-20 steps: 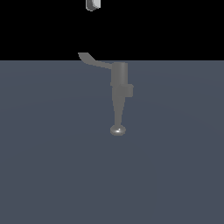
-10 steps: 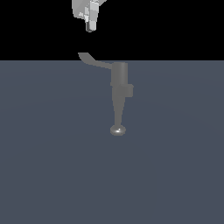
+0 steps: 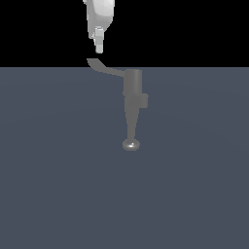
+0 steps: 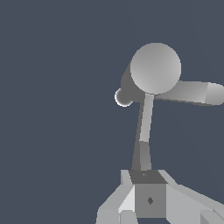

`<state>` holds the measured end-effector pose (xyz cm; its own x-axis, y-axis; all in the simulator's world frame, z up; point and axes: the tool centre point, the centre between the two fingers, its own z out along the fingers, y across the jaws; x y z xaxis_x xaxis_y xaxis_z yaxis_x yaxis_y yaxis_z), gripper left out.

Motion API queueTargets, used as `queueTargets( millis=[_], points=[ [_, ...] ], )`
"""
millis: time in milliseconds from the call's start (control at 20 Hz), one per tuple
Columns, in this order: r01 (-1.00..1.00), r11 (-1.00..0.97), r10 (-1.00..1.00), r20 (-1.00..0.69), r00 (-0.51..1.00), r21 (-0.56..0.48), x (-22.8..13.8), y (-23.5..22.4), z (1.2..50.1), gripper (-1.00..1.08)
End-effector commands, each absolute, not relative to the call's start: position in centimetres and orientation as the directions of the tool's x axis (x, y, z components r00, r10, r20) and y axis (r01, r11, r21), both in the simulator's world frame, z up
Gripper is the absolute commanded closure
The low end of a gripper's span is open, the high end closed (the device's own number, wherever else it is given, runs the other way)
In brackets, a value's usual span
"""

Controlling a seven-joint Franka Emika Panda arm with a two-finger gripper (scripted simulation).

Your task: Turn on the faucet by rotating a designated handle.

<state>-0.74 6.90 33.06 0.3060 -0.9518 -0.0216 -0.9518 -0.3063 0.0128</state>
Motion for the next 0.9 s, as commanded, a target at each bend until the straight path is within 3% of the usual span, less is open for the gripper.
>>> queueTargets(
  millis=[0, 850],
  points=[
    [-0.966, -0.257, -0.966, -0.016, 0.257, 0.01, 0.1, 7.3, 32.2, 1.08],
    [-0.992, -0.127, -0.992, 0.0, 0.127, 0.0, 2.2, 8.2, 29.8, 1.08]
  ],
)
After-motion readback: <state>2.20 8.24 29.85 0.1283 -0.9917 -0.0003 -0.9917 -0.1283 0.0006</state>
